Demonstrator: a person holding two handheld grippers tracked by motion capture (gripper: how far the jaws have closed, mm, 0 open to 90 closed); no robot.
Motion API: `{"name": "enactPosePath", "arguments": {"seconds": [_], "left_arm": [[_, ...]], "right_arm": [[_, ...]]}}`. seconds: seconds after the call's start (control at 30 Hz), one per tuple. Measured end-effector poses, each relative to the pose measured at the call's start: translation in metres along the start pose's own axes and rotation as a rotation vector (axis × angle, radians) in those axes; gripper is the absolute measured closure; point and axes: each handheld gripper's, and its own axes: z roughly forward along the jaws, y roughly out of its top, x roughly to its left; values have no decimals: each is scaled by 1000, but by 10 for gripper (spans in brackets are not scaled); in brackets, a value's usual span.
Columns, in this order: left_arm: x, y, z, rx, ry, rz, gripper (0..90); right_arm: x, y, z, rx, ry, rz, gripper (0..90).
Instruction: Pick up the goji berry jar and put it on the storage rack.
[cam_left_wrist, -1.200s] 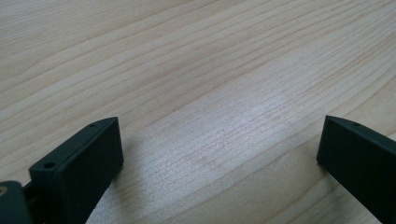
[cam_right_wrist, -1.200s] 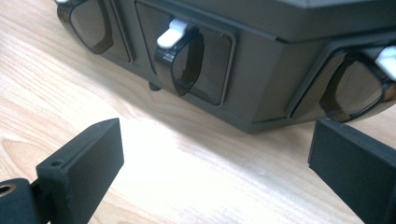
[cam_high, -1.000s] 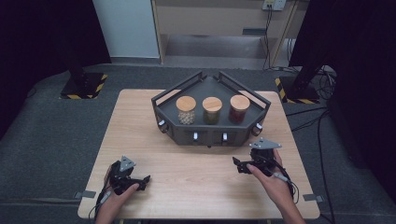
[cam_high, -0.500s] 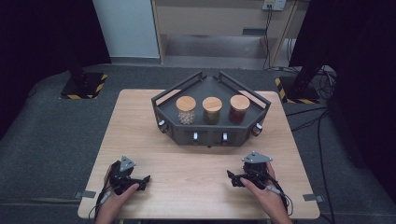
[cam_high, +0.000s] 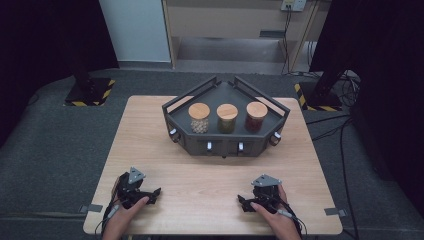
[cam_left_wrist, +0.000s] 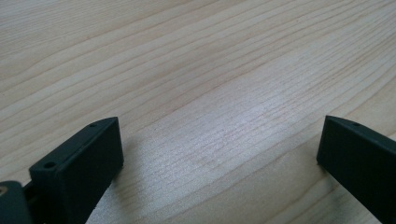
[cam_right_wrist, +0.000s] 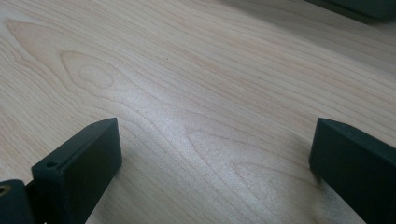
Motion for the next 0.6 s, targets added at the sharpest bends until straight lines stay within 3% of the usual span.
{"name": "enactPosePath", "arguments": {"seconds": [0.6], "left_arm": [[-1, 0, 0, -1, 5, -4, 0]], "right_arm": [[1, 0, 0, 0, -1, 3, 21]]}}
